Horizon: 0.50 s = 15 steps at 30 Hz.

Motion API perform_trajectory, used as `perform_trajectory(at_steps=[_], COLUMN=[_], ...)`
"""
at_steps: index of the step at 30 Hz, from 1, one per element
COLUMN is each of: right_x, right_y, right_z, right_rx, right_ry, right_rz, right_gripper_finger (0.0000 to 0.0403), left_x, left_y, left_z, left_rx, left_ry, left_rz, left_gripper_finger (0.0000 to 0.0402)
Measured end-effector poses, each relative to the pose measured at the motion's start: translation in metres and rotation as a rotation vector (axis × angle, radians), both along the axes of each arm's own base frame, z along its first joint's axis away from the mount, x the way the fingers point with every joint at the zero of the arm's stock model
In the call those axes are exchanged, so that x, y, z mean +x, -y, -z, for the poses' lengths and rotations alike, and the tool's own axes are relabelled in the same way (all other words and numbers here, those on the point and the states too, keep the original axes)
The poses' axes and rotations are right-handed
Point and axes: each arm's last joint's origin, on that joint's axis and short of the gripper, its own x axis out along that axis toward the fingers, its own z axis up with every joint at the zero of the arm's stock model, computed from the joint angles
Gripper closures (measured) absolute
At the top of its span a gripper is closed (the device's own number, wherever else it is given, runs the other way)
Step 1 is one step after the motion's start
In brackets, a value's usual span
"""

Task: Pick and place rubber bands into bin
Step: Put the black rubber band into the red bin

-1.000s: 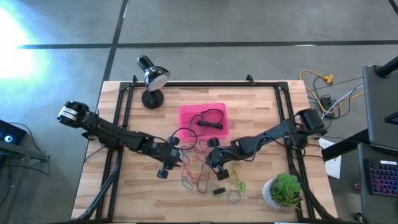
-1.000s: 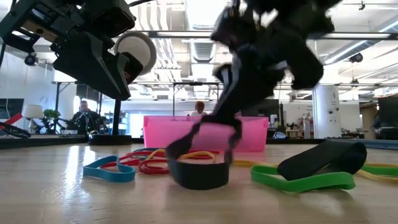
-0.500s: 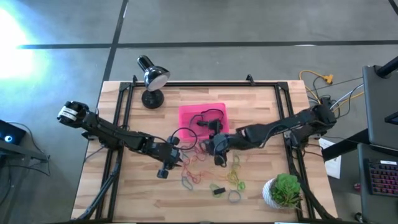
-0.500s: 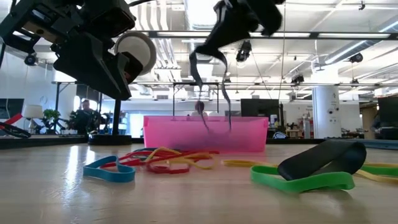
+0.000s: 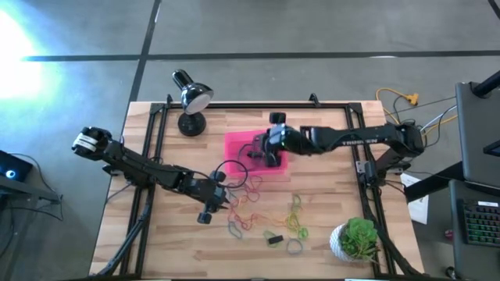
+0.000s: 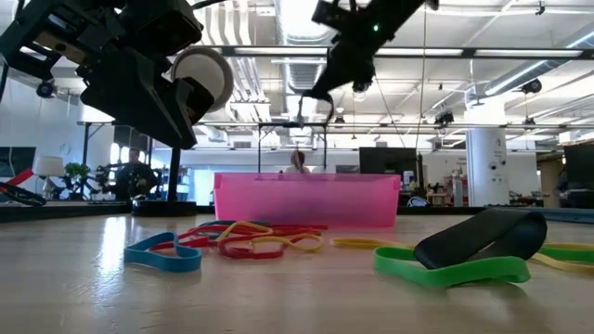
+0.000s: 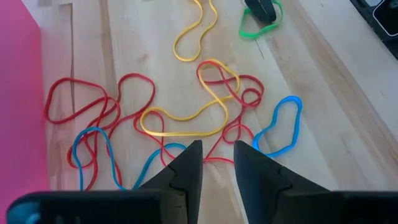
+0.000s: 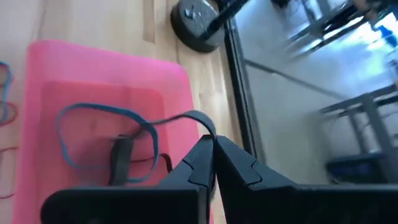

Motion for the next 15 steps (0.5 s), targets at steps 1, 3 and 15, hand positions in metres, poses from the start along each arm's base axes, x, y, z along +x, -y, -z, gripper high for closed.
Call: perform_trajectory(at_steps=[1,3,15], right_x=[0.001,0.000,-0.001], right_y=[0.006,0.017,0.045], right_z=[0.002,0.008,0.032], right_rx=[0.018,0.063,0.176], right_ry=[-0.001,-0.007,-0.039], right_rz=[0.006,0.016,0.065], right_gripper_finger=[0.0394,0.0394,0.0394], left_x=[0.000,0.000,-0.001], left_y=[0.000,0.000,0.000], left_z=[0.000,0.000,0.003], left_rx=[0.001,0.001,0.001], left_ry=[0.000,0.000,0.004], left_rz=[0.001,0.001,0.000], left_gripper_finger=[0.0326,0.0326,0.0326])
